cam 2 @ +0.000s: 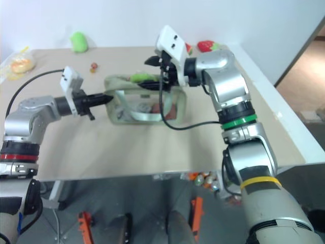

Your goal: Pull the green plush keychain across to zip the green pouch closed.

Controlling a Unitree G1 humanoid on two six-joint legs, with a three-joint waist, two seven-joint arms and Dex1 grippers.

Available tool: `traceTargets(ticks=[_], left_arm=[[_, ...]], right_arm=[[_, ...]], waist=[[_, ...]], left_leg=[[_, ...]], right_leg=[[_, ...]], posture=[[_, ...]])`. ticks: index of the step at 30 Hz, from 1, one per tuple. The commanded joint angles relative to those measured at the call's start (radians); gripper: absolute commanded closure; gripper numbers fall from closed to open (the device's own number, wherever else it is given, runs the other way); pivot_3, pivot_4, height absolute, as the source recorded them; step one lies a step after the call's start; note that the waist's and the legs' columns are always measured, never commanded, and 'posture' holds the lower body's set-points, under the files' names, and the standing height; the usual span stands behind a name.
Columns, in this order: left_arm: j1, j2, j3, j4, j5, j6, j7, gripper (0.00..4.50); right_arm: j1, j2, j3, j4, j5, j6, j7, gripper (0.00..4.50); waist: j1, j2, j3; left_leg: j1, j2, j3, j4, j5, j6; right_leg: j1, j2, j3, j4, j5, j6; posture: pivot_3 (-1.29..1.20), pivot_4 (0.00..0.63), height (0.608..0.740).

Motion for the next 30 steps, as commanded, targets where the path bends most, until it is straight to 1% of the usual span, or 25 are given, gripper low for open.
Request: traceTargets(ticks=[1,8,11,15,16,19,20,24,30], left_arm=[[0.011,0.004,0.010,-0.043,-0.015,0.013,0.008,4.50],[0.022,0.007,0.015,-0.058,-0.021,0.023,0.017,4.50],[0.026,0.007,0.016,-0.061,-0.023,0.025,0.021,4.50],[0.030,0.005,0.013,-0.063,-0.026,0.025,0.026,4.50],[0.030,0.005,0.012,-0.065,-0.027,0.026,0.027,4.50],[0.028,0.003,0.010,-0.059,-0.026,0.022,0.029,4.50],[0.027,0.003,0.010,-0.058,-0.027,0.022,0.030,4.50],[0.024,0.002,0.011,-0.055,-0.028,0.021,0.032,4.50],[0.026,-0.003,0.009,-0.056,-0.030,0.021,0.037,4.50]], right_arm=[[-0.043,0.013,-0.008,0.028,-0.018,-0.037,0.008,0.81],[-0.074,0.053,-0.020,0.116,-0.040,-0.061,-0.008,0.81],[-0.089,0.071,-0.040,0.152,-0.027,-0.056,-0.018,1.58],[-0.102,0.083,-0.056,0.181,-0.022,-0.059,-0.021,2.99],[-0.105,0.086,-0.060,0.186,-0.022,-0.057,-0.022,3.42],[-0.110,0.091,-0.067,0.197,-0.026,-0.058,-0.025,4.42],[-0.111,0.092,-0.069,0.199,-0.026,-0.056,-0.025,4.48],[-0.112,0.089,-0.074,0.206,-0.028,-0.053,-0.034,4.48],[-0.157,0.047,-0.121,0.227,-0.010,-0.021,-0.045,4.48]], waist=[[0.000,0.000,0.000],[-0.001,0.000,0.000],[-0.001,0.000,0.000],[0.000,0.000,0.000],[0.000,0.000,0.000],[0.000,0.000,0.000],[0.000,0.000,0.000],[0.000,0.000,0.000],[0.000,0.000,0.000]], left_leg=[[0.000,0.000,0.000,0.000,0.000,0.000],[0.000,0.000,0.000,0.000,0.000,0.000],[0.000,0.000,0.000,0.000,0.000,0.000],[0.000,0.000,0.000,0.000,0.000,0.000],[0.000,0.000,0.000,0.000,0.000,0.000],[0.000,0.000,0.000,0.000,0.000,0.000],[0.000,0.000,0.000,0.000,0.000,0.000],[0.000,0.000,0.000,0.000,0.000,0.000],[0.000,0.000,0.000,0.000,0.000,0.000]], right_leg=[[0.000,0.000,0.000,0.000,0.000,0.000],[0.000,0.000,0.000,0.000,0.000,0.000],[0.000,0.000,0.000,0.000,0.000,0.000],[0.000,0.000,0.000,0.000,0.000,0.000],[0.000,0.000,0.000,0.000,0.000,0.000],[0.000,0.000,0.000,0.000,0.000,0.000],[0.000,0.000,0.000,0.000,0.000,0.000],[0.000,0.000,0.000,0.000,0.000,0.000],[0.000,0.000,0.000,0.000,0.000,0.000]], posture=[[0.00,0.150,0.740],[0.00,0.150,0.740],[0.00,0.150,0.740],[0.00,0.150,0.740],[0.00,0.150,0.740],[0.00,0.150,0.740],[0.00,0.150,0.740],[0.00,0.150,0.740],[0.00,0.150,0.740]])
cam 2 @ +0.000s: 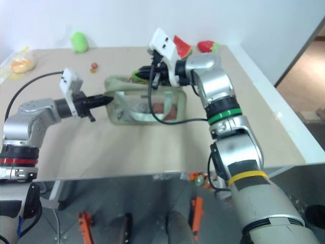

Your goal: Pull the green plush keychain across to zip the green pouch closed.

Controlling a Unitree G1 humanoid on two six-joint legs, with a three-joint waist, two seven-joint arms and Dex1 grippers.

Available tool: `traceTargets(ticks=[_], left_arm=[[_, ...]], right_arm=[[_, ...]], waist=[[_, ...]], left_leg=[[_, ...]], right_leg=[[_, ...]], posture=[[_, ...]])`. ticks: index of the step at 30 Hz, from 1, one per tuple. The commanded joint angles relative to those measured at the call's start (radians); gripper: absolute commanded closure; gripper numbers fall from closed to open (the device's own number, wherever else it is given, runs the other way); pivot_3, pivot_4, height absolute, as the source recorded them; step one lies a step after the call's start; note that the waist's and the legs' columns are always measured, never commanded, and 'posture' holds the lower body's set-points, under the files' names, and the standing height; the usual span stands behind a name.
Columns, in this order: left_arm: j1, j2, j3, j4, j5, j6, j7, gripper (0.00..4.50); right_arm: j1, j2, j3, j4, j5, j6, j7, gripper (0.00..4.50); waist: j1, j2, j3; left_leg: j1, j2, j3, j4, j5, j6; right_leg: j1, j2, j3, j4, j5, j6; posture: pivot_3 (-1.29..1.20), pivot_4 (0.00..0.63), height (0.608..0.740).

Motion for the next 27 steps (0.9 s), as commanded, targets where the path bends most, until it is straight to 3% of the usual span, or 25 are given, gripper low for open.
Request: traceTargets(ticks=[1,10,22,27], left_arm=[[0.001,-0.003,0.003,-0.015,-0.004,0.000,0.006,4.50],[0.003,-0.019,-0.005,-0.008,-0.002,-0.007,0.009,4.50],[0.002,-0.029,-0.008,0.001,-0.005,-0.011,0.004,4.50],[0.007,-0.028,-0.006,-0.006,-0.007,-0.005,0.001,4.50]], right_arm=[[-0.075,-0.047,-0.064,-0.014,0.030,0.014,0.005,4.48],[-0.103,-0.179,-0.076,-0.037,-0.002,-0.025,0.037,4.48],[-0.035,-0.443,0.019,-0.153,-0.209,-0.352,0.085,4.48],[0.073,-0.538,0.033,-0.202,-0.246,-0.469,0.119,4.48]], waist=[[0.000,0.000,0.000],[0.004,0.000,0.000],[0.006,0.000,0.000],[0.007,0.000,0.000]], left_leg=[[0.000,0.000,0.000,0.000,0.000,0.000],[0.000,-0.001,0.000,0.000,0.000,0.000],[0.000,-0.002,0.000,-0.001,0.000,0.000],[0.000,-0.002,0.000,-0.001,0.000,0.000]], right_leg=[[0.000,0.000,0.000,0.000,0.000,0.000],[0.000,-0.001,0.000,0.000,0.000,0.000],[0.000,-0.002,0.000,-0.001,-0.001,0.001],[0.001,-0.002,0.000,-0.003,-0.001,0.001]], posture=[[0.00,0.150,0.740],[0.00,0.150,0.740],[0.00,0.150,0.740],[0.00,0.150,0.740]])
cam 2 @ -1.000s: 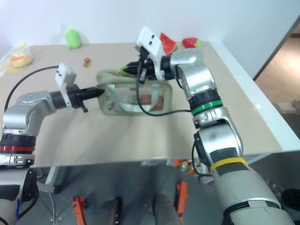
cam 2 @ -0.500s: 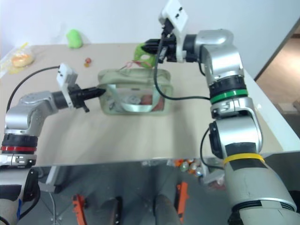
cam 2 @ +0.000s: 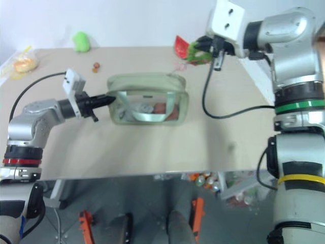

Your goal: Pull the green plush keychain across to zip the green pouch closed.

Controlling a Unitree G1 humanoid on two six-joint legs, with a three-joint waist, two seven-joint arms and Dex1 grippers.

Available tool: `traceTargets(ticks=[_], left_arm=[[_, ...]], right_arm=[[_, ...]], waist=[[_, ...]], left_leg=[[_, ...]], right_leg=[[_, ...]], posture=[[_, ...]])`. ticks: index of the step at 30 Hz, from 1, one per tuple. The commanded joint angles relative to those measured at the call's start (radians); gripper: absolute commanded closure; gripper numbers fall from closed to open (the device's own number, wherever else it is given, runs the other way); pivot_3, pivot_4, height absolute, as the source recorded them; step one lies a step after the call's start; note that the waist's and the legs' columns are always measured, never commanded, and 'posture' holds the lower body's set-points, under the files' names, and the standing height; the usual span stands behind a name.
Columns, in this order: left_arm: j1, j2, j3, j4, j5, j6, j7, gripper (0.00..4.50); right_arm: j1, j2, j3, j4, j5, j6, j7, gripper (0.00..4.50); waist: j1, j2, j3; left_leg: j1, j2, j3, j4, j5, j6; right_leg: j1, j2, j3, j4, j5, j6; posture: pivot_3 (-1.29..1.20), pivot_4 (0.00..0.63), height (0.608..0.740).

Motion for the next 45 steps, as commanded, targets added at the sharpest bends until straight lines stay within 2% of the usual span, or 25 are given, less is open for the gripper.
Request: traceTargets(ticks=[1,7,15,21,28,39,45], left_arm=[[0.008,0.001,-0.007,-0.009,-0.005,0.005,-0.013,4.50],[0.011,0.006,0.005,-0.015,-0.013,0.017,-0.010,4.50],[0.031,0.015,0.013,-0.045,-0.027,0.039,-0.003,4.50],[0.041,0.019,0.017,-0.063,-0.036,0.051,0.005,4.50],[0.036,0.027,0.020,-0.071,-0.045,0.065,0.011,4.50],[0.027,0.024,0.019,-0.063,-0.050,0.068,0.015,4.50],[0.028,0.019,0.019,-0.062,-0.056,0.073,0.022,4.50]], right_arm=[[0.065,-0.064,-0.006,-0.069,-0.025,-0.084,0.023,4.48],[0.229,-0.114,0.010,-0.117,-0.098,-0.208,-0.025,4.48],[0.396,-0.039,0.042,-0.143,-0.161,-0.245,-0.150,4.48],[0.441,0.047,0.053,-0.121,-0.166,-0.226,-0.195,4.48],[0.446,0.075,0.070,-0.101,-0.176,-0.225,-0.203,4.48],[0.464,0.105,0.216,0.027,-0.365,-0.334,-0.300,4.48],[0.482,0.159,0.271,0.057,-0.393,-0.368,-0.292,4.48]], waist=[[0.000,0.000,0.000],[0.002,0.000,0.000],[0.001,0.000,0.000],[-0.001,0.000,0.000],[-0.003,0.000,0.000],[-0.004,0.000,0.000],[-0.006,-0.003,-0.002]], left_leg=[[0.000,0.000,0.000,0.000,0.000,0.000],[0.000,0.000,0.000,0.000,0.000,0.000],[0.001,0.000,0.001,0.001,0.000,0.000],[0.001,0.000,0.001,0.001,0.000,0.000],[0.001,0.000,0.001,0.001,0.000,0.000],[0.001,0.000,0.001,0.001,0.000,0.000],[0.006,0.001,0.001,0.001,0.000,0.000]], right_leg=[[0.000,0.000,0.000,0.000,0.000,0.000],[0.000,0.000,0.000,0.000,0.000,0.000],[0.001,0.000,0.001,0.000,0.001,0.000],[0.001,0.000,0.001,0.000,0.001,0.001],[0.002,0.000,0.001,0.000,0.001,0.001],[0.002,0.000,0.001,0.000,0.001,0.000],[0.005,0.001,0.001,0.000,0.001,0.000]], posture=[[0.00,0.150,0.740],[0.00,0.150,0.740],[0.00,0.150,0.740],[0.00,0.150,0.740],[0.00,0.150,0.740],[0.00,0.150,0.740],[0.00,0.150,0.740]])
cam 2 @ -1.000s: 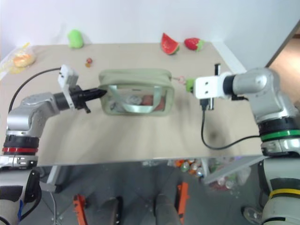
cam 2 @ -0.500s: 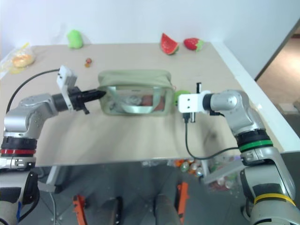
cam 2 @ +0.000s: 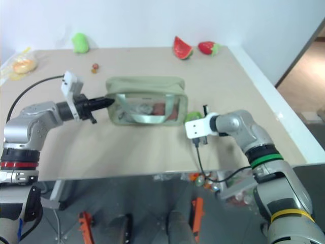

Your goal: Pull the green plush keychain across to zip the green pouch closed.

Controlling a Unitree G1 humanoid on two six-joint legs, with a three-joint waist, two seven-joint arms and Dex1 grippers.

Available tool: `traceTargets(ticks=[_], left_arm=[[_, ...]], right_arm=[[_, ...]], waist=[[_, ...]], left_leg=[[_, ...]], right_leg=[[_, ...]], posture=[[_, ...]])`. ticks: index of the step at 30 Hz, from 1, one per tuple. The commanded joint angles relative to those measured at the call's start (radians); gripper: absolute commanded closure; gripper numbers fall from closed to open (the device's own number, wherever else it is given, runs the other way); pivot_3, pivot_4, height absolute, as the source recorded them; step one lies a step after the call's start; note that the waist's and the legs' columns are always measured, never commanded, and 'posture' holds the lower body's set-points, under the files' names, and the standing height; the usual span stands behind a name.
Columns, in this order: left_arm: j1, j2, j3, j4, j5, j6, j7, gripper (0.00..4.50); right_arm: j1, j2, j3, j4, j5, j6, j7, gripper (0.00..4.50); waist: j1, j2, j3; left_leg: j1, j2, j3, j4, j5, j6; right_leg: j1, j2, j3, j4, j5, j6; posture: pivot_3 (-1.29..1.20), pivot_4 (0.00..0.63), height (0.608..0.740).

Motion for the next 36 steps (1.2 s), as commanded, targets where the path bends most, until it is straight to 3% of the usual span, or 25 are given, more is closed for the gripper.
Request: traceTargets(ticks=[1,6,15,20,23,33,36], left_arm=[[-0.003,0.001,0.010,-0.016,-0.011,0.006,0.001,4.50],[0.000,-0.007,0.016,-0.023,-0.018,0.012,0.011,4.50],[0.012,-0.016,0.018,-0.027,-0.021,0.006,0.025,4.50],[0.016,-0.021,0.020,-0.027,-0.020,-0.001,0.025,4.50],[0.004,-0.034,0.058,-0.024,-0.059,0.015,0.024,3.43],[0.008,0.008,0.075,-0.085,-0.096,0.052,0.034,0.03],[0.053,0.055,0.111,-0.135,-0.137,0.083,0.006,0.03]], right_arm=[[0.031,0.043,0.060,0.013,-0.024,-0.025,0.035,4.48],[0.044,0.087,0.056,0.014,0.000,-0.011,0.064,4.48],[0.052,0.057,-0.078,-0.021,0.175,0.144,0.172,4.48],[0.033,0.053,-0.187,-0.081,0.294,0.313,0.175,2.98],[0.029,0.034,-0.234,-0.110,0.351,0.403,0.195,1.91],[0.054,-0.035,-0.433,-0.319,0.648,0.713,0.310,1.90],[0.106,-0.071,-0.477,-0.403,0.731,0.789,0.355,1.90]], waist=[[0.000,-0.002,-0.001],[-0.004,-0.007,-0.004],[-0.001,-0.010,-0.006],[0.000,-0.010,-0.005],[0.000,-0.009,-0.005],[0.000,-0.009,-0.004],[-0.001,-0.009,-0.004]], left_leg=[[0.002,0.000,0.000,0.000,0.000,0.000],[0.015,0.001,0.000,-0.002,0.000,0.000],[0.015,0.001,0.000,-0.003,-0.001,0.000],[0.014,0.001,0.000,-0.003,-0.001,0.000],[0.013,0.000,0.000,-0.003,-0.001,0.000],[0.011,0.000,0.000,-0.003,-0.001,0.000],[0.011,0.001,0.000,-0.004,-0.002,0.001]], right_leg=[[0.001,0.000,0.000,0.000,0.000,0.000],[0.013,0.000,0.000,0.000,-0.004,-0.006],[0.013,0.001,0.000,0.000,-0.004,-0.004],[0.013,0.000,0.000,0.000,-0.004,-0.003],[0.012,0.000,0.000,-0.001,-0.004,-0.004],[0.010,0.000,0.000,-0.001,-0.004,-0.002],[0.010,0.000,0.000,-0.001,-0.004,-0.002]], posture=[[0.00,0.150,0.740],[0.00,0.150,0.740],[0.00,0.150,0.740],[0.00,0.150,0.740],[0.00,0.150,0.740],[0.00,0.150,0.740],[0.00,0.150,0.740]])
